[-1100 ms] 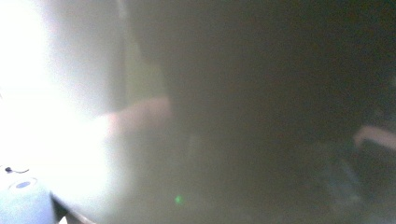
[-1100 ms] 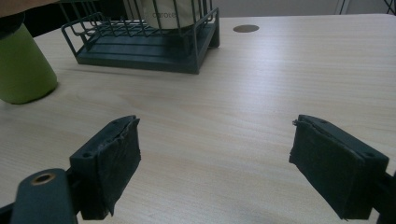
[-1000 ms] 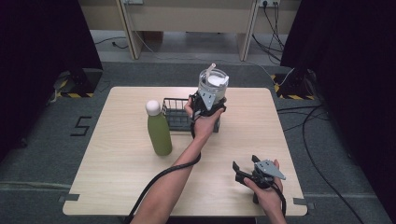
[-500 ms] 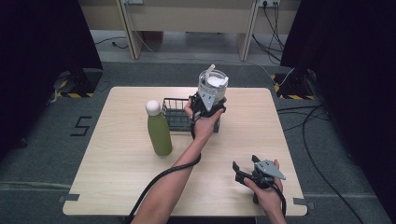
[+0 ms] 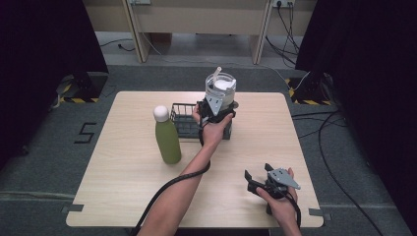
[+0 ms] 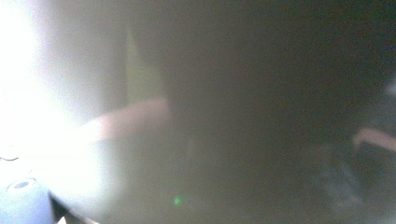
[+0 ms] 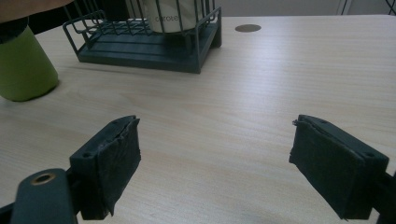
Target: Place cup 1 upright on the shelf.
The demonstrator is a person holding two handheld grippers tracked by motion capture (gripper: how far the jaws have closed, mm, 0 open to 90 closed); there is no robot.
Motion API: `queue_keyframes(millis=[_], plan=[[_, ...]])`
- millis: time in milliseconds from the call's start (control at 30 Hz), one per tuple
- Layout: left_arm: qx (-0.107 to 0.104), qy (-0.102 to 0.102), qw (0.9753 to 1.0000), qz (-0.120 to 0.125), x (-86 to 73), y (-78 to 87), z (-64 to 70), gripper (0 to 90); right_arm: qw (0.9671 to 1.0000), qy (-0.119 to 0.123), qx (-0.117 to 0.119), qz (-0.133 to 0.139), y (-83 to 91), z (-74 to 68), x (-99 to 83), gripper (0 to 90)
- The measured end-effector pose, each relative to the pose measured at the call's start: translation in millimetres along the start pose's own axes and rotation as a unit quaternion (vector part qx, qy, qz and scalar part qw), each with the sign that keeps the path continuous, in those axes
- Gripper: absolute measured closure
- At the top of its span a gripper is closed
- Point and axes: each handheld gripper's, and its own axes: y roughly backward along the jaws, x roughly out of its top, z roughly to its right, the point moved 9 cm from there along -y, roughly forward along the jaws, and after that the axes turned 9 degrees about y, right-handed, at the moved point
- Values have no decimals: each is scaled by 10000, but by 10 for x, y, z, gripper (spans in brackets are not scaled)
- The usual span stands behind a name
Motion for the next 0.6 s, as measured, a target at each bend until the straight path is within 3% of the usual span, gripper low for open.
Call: queue_keyframes(millis=[467,600], plan=[[-99,-111,9999,-87,-21,-17,-25,54,10000,7,9,-2,-2,-5,1,155],[-112,-50,9999,-89,-15,-24,-16,36,10000,12,12,-2,-3,-7,1,155]])
